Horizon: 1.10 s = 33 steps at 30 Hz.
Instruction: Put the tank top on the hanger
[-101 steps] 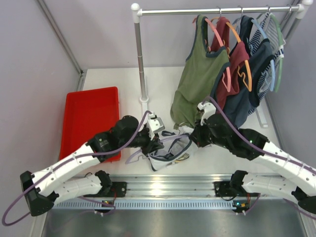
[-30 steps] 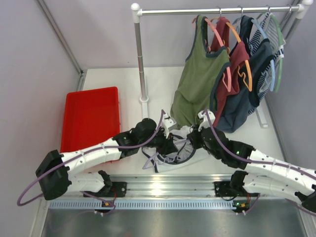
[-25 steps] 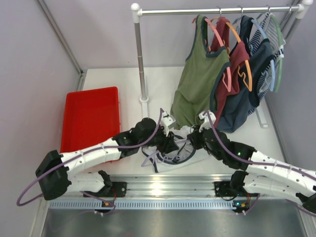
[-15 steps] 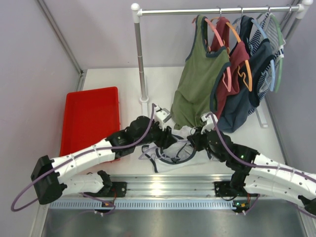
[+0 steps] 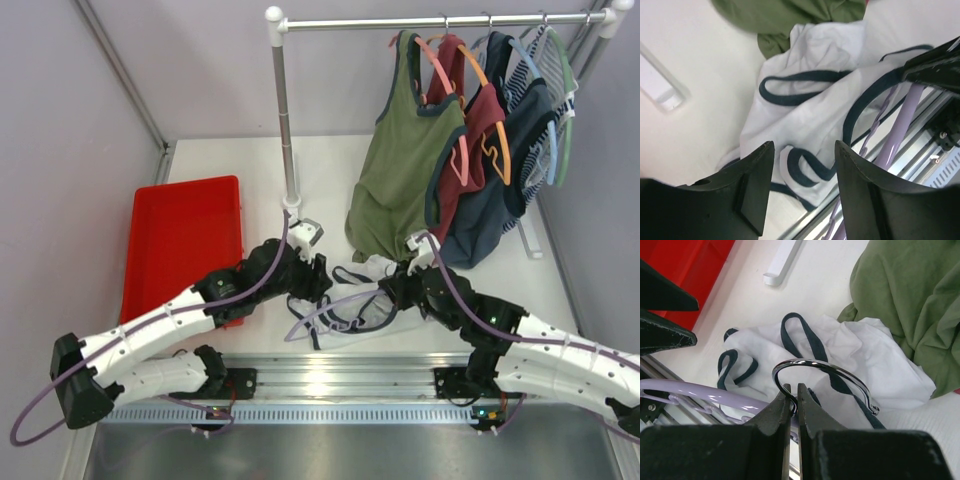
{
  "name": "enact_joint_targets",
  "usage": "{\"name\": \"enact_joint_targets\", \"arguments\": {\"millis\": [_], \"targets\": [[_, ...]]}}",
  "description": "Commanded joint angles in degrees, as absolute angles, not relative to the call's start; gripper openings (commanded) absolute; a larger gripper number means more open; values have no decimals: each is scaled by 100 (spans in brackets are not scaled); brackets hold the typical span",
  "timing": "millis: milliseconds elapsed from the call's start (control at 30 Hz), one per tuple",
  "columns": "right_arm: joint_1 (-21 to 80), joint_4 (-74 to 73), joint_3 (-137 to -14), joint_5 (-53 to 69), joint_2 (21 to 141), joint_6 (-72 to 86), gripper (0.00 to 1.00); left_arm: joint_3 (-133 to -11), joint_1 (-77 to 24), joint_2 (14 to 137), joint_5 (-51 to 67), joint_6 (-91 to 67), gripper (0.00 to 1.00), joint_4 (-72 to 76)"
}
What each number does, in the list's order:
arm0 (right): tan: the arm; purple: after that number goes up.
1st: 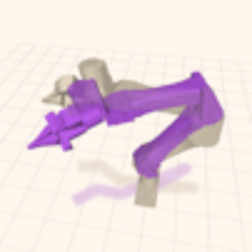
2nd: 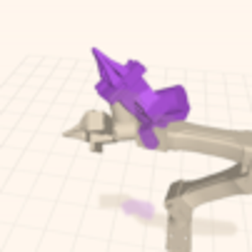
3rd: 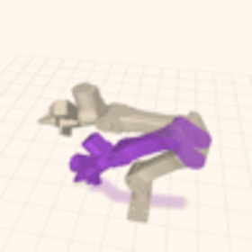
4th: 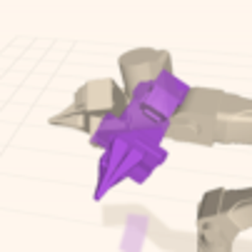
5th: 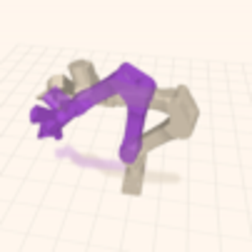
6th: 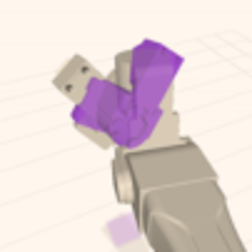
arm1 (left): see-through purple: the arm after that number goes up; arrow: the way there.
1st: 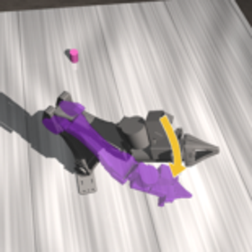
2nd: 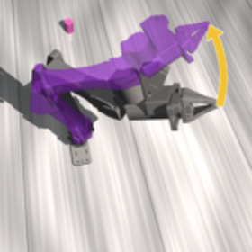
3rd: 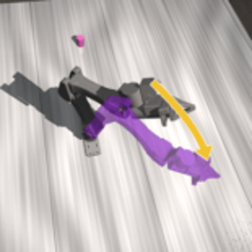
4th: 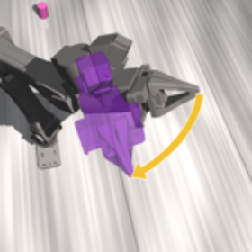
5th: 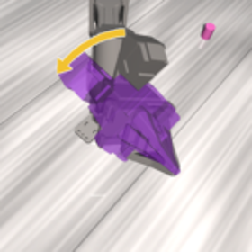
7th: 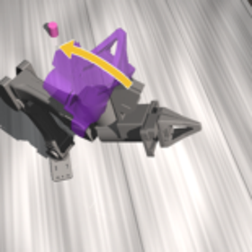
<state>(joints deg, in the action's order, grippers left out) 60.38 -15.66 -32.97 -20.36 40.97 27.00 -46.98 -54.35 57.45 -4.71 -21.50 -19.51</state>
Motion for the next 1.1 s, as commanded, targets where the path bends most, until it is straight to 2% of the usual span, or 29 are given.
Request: {"name": "enact_joint_targets", "arguments": {"millis": [0, 233, 633, 767, 800, 900, 933, 967, 1067], "targets": [[6126, -1362, -3331, -2057, 3929, 2681, 0, -4913, -5414, 5581, -484, -2338, 56, -2767], [6126, -1406, -3357, -2127, 3902, 2698, 0, -4816, -5414, 5994, -185, -2382, 56, -3094], [6126, -1555, -3428, -2215, 3850, 2716, 0, -4799, -5414, 6794, -298, -2276, 56, -2514], [6126, -1573, -3436, -2232, 3858, 2707, 0, -4843, -5388, 6987, -264, -2232, 53, -2400], [6126, -1582, -3445, -2250, 3858, 2707, 0, -4860, -5370, 7057, -246, -2224, 51, -2373], [6126, -1635, -3472, -2338, 3867, 2725, 0, -4904, -5326, 7145, -298, -2232, 37, -2417], [6126, -1661, -3472, -2364, 3867, 2716, 0, -4948, -5291, 7154, -342, -2259, 30, -2530], [6126, -1679, -3498, -2399, 3876, 2725, 0, -4974, -5282, 7137, -465, -2276, 17, -2601], [6126, -1863, -3568, -2653, 3893, 2803, 0, -5053, -5256, 7014, -658, -2355, 0, -2960]]}}
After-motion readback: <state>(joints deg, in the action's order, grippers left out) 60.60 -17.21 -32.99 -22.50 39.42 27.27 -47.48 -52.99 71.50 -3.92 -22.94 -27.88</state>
